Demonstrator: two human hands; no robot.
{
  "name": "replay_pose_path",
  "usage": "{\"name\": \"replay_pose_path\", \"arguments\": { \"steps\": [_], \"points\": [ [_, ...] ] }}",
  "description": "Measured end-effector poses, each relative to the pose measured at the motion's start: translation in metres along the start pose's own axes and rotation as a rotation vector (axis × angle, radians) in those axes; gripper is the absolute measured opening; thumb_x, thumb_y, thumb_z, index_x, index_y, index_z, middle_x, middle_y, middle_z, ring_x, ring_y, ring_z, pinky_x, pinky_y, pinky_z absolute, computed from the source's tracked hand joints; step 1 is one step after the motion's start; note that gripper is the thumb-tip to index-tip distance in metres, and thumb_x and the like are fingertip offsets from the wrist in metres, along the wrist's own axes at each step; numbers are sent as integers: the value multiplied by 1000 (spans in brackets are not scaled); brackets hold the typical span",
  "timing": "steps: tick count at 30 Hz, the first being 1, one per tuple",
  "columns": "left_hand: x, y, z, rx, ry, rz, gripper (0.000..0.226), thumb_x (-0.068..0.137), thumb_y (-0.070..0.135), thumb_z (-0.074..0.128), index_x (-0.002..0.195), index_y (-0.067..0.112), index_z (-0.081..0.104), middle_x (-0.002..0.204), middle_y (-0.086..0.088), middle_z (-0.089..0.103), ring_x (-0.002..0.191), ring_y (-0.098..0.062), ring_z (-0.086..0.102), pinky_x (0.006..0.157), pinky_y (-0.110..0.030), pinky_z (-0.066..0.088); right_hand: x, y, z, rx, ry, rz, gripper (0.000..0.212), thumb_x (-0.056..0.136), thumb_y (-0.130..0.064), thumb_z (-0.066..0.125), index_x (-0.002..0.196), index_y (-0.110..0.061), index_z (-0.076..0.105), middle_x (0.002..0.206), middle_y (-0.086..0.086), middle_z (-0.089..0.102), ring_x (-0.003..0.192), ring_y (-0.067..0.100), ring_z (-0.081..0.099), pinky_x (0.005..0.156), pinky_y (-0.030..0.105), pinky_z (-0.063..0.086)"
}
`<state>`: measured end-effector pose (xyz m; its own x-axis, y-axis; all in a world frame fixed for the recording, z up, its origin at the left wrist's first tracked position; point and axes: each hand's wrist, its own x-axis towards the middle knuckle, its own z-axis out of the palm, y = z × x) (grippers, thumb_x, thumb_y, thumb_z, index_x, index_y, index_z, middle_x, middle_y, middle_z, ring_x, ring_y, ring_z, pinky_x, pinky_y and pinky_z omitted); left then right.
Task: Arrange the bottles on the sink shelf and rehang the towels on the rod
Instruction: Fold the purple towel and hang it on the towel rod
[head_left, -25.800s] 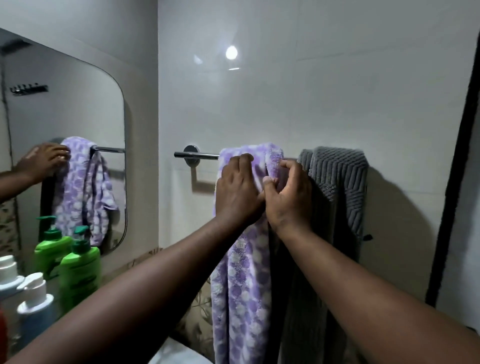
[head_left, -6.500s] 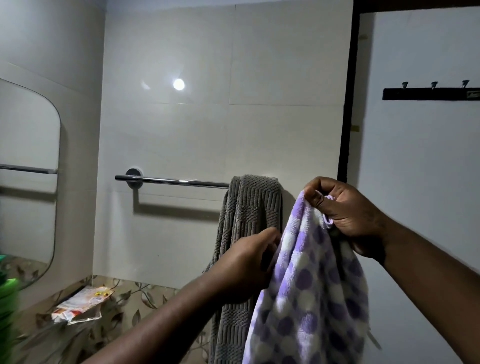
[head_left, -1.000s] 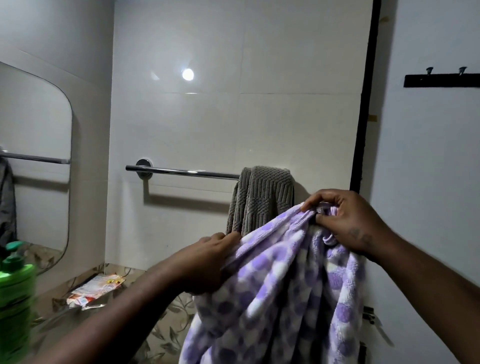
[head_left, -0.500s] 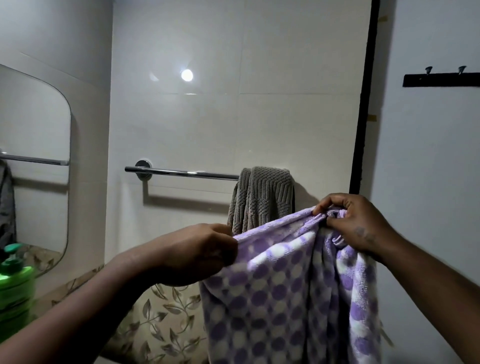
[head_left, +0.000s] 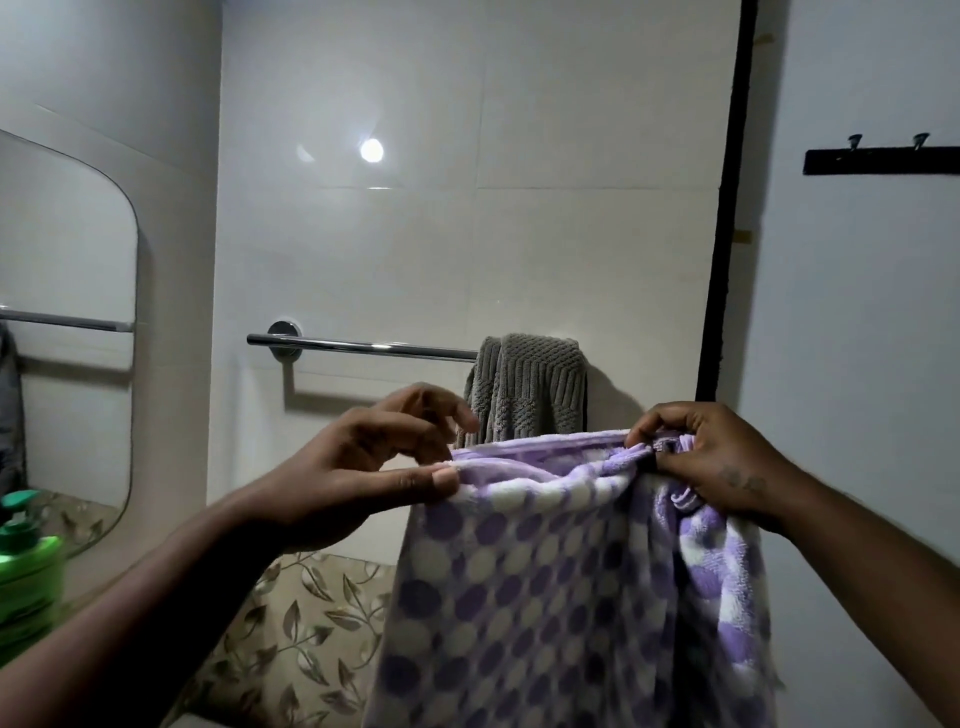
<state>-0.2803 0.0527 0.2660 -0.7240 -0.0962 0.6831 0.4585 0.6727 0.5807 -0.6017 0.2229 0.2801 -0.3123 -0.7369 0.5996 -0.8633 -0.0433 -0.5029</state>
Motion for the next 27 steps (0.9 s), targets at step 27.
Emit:
{"name": "replay_pose_path", "arguments": {
  "steps": [27],
  "points": [
    [1, -14, 28, -410, 273, -431, 16, 89, 5, 65, 83, 6, 51, 63, -7, 50, 50, -14, 48, 46, -21, 44, -4, -25, -3, 514, 247, 359, 31, 75, -29, 87, 84, -14, 61, 74, 6, 48, 59, 19, 41, 67, 38, 43]
  ]
}}
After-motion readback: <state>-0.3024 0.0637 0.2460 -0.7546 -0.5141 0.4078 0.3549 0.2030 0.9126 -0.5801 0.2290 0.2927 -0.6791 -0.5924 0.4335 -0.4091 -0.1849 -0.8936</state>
